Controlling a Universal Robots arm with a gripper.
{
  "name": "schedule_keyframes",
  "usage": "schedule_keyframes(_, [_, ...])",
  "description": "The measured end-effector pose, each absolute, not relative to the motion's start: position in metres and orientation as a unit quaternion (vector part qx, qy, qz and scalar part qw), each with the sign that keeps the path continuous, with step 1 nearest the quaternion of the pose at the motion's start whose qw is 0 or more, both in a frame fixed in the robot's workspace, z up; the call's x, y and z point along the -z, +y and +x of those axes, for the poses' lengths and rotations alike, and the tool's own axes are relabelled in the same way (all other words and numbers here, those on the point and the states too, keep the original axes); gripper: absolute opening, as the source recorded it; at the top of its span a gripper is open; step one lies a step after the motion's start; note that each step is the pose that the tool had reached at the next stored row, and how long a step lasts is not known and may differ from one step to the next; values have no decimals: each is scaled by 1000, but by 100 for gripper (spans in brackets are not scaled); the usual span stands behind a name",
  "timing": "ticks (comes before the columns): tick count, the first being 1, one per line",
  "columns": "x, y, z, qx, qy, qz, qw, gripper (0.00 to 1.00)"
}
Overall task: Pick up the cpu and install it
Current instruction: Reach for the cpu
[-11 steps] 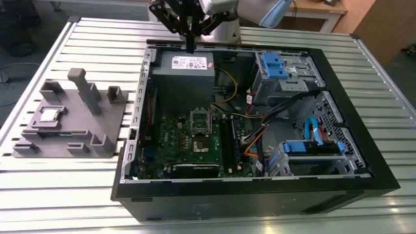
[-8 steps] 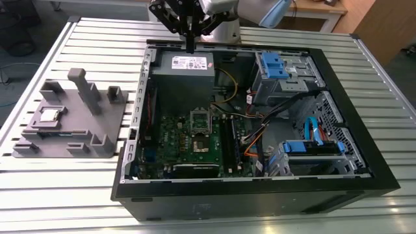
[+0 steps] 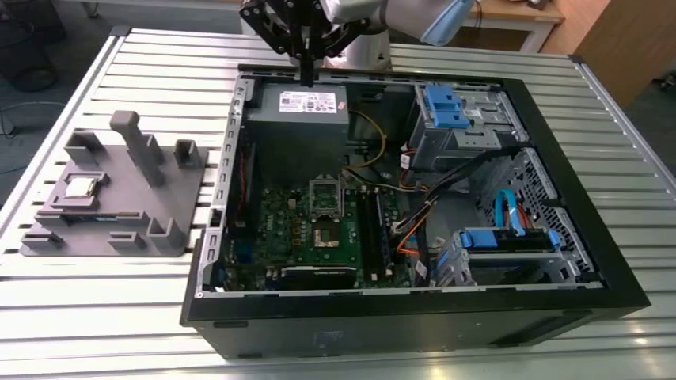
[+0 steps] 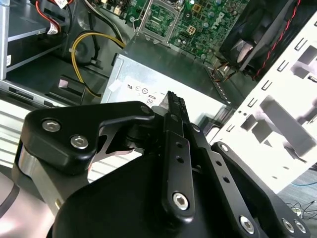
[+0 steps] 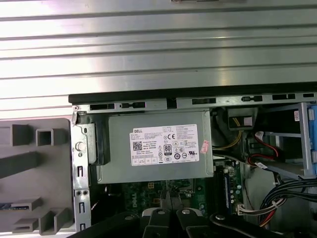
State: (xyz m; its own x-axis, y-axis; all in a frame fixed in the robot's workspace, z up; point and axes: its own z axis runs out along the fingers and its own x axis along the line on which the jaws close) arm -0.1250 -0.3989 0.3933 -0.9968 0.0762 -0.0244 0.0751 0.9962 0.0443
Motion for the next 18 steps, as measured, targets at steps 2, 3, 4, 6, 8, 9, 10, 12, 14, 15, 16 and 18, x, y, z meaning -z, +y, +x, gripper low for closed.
schedule_keyframes(2, [-393,-399,-126,-22,999,38,13,11])
schedule_keyframes(3, [-393,-399,-127,-22,999,38,13,11])
schedule_keyframes(4, [-393,-399,-128,-22,999,38,13,11])
schedule_keyframes(6, [-393,-399,-129,-22,999,38,13,11])
schedule_keyframes(8, [-393,-399,-131,-22,999,38,13,11])
schedule_keyframes(9, [-393,-399,-131,-22,999,38,13,11])
schedule_keyframes(10, [-393,-399,-132,-22,999,38,13,11])
schedule_keyframes(12, [-393,-399,-133,-22,999,38,13,11])
schedule_keyframes(14, [-393,-399,-135,-22,999,38,13,11])
schedule_keyframes(15, [-393,-399,-136,-22,999,38,13,11])
schedule_keyframes(16, [-393,-399,-136,-22,999,38,13,11])
schedule_keyframes(18, [-393,-399,-137,-22,999,38,13,11])
